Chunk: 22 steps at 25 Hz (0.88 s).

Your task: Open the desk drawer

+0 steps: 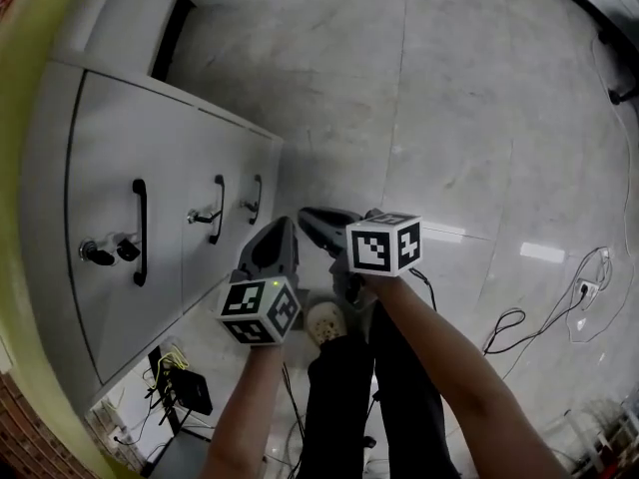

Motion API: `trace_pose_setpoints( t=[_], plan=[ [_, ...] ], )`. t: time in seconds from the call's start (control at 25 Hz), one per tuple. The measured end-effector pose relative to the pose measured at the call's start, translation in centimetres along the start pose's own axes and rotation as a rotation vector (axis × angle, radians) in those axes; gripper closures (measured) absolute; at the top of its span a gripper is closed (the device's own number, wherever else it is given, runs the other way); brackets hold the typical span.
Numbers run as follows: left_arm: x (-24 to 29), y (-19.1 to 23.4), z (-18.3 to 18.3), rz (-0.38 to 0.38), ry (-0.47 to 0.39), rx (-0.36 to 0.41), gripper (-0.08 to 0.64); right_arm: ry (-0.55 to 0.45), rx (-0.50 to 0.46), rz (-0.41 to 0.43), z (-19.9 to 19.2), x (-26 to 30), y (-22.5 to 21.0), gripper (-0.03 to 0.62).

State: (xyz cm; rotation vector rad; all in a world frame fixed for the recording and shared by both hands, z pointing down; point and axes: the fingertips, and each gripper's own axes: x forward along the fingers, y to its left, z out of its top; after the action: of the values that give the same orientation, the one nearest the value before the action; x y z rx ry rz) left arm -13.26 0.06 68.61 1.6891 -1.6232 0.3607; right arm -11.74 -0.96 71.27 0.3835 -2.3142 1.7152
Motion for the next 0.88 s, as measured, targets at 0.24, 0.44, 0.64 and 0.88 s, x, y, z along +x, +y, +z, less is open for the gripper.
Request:
trace_pose_setpoints(
  t=[0.24, 0.44, 0.64, 0.88],
  plan=[
    [2.6, 2.5, -3.2, 0.037, -0.030, -0.015, 0.551, 0.073, -0.047, 0.038, -1.5, 2.2, -3.2, 0.577],
    [3.1, 4.3, -5.0, 0.072, -0.043, -0.026, 0.551, 0.044, -0.020, 0.065, -1.1, 3.9, -4.9, 0.577],
    [3.6, 6.2, -6.0, 0.110, -0.071, -0.030, 0.551, 0.072, 0.018, 0.114, -1.9, 6.9, -5.6, 0.486],
    [4.1, 7.4, -7.5, 0.123, -0.064, -0.015, 0.551, 0.058, 0.069, 0.141, -2.2, 10.6, -7.2, 0.486]
  ],
)
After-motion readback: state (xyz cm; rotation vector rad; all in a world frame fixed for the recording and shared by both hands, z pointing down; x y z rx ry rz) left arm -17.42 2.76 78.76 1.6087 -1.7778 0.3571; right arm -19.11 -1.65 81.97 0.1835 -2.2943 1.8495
